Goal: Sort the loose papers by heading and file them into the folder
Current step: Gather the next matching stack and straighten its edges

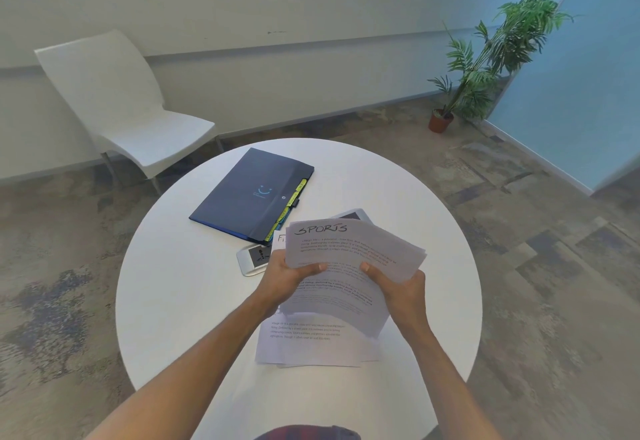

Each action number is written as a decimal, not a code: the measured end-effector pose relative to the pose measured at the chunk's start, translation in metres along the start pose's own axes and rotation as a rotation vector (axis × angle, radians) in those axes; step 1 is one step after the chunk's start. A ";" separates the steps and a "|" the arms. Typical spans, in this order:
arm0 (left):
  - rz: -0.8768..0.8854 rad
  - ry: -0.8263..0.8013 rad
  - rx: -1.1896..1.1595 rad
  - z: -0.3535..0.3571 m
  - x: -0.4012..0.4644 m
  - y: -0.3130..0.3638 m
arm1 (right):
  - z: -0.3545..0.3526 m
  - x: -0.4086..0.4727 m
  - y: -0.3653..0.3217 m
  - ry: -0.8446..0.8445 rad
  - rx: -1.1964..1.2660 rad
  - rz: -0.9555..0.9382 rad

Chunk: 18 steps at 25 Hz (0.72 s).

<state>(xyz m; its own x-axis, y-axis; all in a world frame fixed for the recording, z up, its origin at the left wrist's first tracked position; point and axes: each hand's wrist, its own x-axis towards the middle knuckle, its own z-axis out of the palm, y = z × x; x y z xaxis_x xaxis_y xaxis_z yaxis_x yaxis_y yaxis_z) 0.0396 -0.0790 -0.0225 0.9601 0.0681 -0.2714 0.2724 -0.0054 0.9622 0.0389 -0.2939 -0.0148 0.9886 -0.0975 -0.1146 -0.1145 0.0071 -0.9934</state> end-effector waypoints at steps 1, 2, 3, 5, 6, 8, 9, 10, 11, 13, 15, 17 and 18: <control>-0.011 0.013 -0.001 0.001 0.000 -0.002 | 0.002 -0.001 0.004 -0.011 -0.024 0.013; -0.016 0.029 -0.009 0.001 -0.001 -0.003 | 0.005 -0.002 0.008 -0.016 -0.042 0.026; -0.015 0.052 -0.029 0.002 -0.002 -0.004 | 0.007 -0.003 0.010 -0.012 -0.053 0.038; -0.007 0.114 -0.112 -0.001 -0.003 0.000 | 0.005 0.001 0.011 -0.028 -0.074 0.017; -0.007 0.155 -0.170 -0.004 -0.003 0.004 | 0.002 0.003 0.010 -0.049 -0.087 -0.008; -0.024 0.254 -0.298 -0.011 0.001 0.009 | -0.002 0.004 0.008 -0.091 -0.105 -0.031; -0.041 0.297 -0.376 -0.016 0.003 0.011 | -0.004 0.005 0.007 -0.102 -0.115 -0.033; -0.062 0.331 -0.460 -0.020 0.006 0.013 | -0.006 0.005 0.008 -0.105 -0.124 -0.040; -0.084 0.353 -0.542 -0.025 0.008 0.015 | -0.008 0.006 0.009 -0.094 -0.121 -0.036; -0.118 0.371 -0.674 -0.034 0.013 0.017 | -0.009 0.007 0.011 -0.050 -0.040 0.015; -0.140 0.362 -0.778 -0.040 0.016 0.016 | -0.004 0.006 0.008 -0.047 0.136 0.111; -0.151 0.321 -0.856 -0.038 0.017 0.014 | 0.007 0.003 0.006 -0.095 0.262 0.177; -0.159 0.297 -0.878 -0.034 0.016 0.013 | 0.013 0.002 0.006 -0.108 0.300 0.204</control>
<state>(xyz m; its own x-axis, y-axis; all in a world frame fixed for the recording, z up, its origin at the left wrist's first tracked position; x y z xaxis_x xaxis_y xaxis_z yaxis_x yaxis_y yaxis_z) 0.0561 -0.0436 -0.0139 0.8271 0.2557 -0.5005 0.1370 0.7718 0.6209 0.0415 -0.2809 -0.0212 0.9548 0.0419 -0.2943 -0.2925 0.3083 -0.9052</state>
